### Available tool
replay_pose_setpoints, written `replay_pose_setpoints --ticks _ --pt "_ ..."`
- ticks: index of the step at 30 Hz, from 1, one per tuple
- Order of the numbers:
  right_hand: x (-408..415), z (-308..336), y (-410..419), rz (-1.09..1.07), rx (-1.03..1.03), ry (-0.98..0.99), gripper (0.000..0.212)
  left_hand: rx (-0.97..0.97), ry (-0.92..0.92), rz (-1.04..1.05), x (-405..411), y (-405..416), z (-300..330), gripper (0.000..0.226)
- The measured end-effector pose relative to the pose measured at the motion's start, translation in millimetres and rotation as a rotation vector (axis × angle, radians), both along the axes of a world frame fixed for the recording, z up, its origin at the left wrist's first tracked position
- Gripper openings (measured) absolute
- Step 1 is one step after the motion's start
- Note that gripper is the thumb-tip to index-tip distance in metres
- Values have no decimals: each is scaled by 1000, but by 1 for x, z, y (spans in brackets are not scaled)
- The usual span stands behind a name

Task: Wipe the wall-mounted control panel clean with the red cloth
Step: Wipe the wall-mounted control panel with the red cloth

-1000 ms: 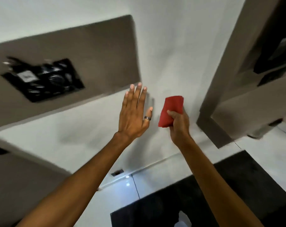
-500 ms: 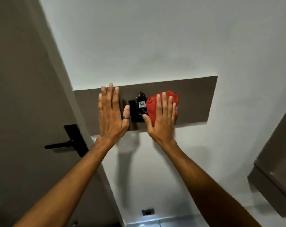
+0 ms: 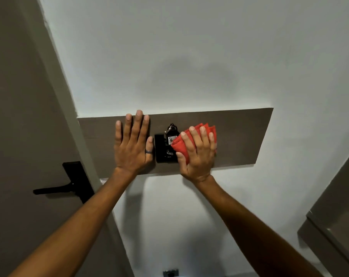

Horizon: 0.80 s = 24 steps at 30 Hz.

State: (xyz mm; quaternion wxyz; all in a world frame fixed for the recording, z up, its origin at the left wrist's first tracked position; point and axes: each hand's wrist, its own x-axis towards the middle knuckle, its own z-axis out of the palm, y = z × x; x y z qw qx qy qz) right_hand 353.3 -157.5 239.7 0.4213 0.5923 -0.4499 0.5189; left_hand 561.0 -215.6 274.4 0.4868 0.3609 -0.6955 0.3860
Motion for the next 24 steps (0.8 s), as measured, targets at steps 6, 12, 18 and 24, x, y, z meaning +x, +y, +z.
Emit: replay_pose_setpoints --ticks 6,12,18,24 --pt "18 22 -5 45 -40 -281 43 -27 9 2 -1 -3 -4 62" --pt "2 17 -9 86 -74 -168 42 -56 5 5 -1 -6 -6 64" --pt "4 0 -4 104 -46 -124 46 -33 16 -16 -1 -4 -6 64" --pt "16 19 -6 51 -78 -165 43 -38 24 -18 -1 -5 -7 64"
